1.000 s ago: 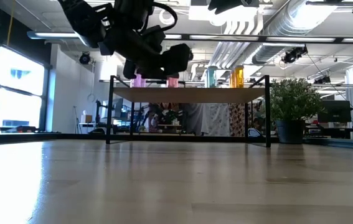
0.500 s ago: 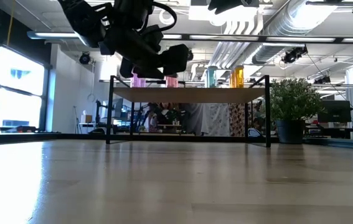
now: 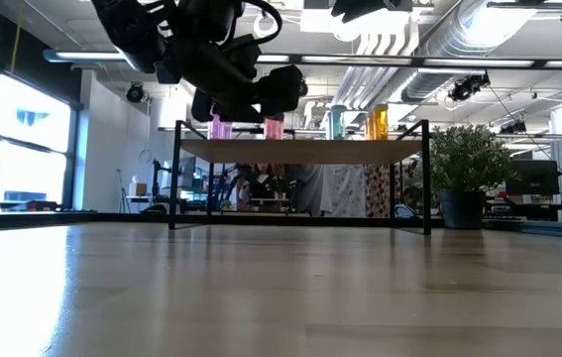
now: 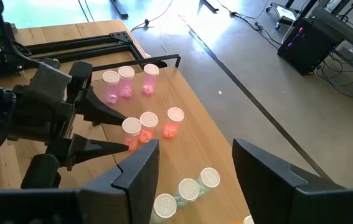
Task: Pick and place medicine bottles onto shelf by color
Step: Return to Home Position
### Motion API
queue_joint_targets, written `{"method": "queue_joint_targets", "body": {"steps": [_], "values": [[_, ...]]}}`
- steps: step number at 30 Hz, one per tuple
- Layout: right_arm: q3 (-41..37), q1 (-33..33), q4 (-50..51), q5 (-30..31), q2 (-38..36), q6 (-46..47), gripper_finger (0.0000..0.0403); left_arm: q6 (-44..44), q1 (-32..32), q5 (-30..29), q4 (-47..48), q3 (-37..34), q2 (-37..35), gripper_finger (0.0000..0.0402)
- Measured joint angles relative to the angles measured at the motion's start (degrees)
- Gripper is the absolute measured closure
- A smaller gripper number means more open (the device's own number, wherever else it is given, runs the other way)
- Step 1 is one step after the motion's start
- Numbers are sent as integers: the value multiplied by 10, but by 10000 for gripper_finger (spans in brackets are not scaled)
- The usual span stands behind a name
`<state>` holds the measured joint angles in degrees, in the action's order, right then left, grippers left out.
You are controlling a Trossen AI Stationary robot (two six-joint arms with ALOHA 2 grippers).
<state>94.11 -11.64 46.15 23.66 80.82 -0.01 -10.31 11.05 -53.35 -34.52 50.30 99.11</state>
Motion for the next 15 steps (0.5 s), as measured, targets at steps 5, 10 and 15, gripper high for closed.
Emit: {"method": "queue_joint_targets", "body": {"steps": [5,10,15], "values": [[0,0,0,0,0,0,208,18,-10,-38,0,0,0,220],[0,0,0,0,0,3,208,20,-18,-39,-4,1,-10,220],[0,0,0,0,0,13,208,24,-26,-39,1,1,-18,220]]}}
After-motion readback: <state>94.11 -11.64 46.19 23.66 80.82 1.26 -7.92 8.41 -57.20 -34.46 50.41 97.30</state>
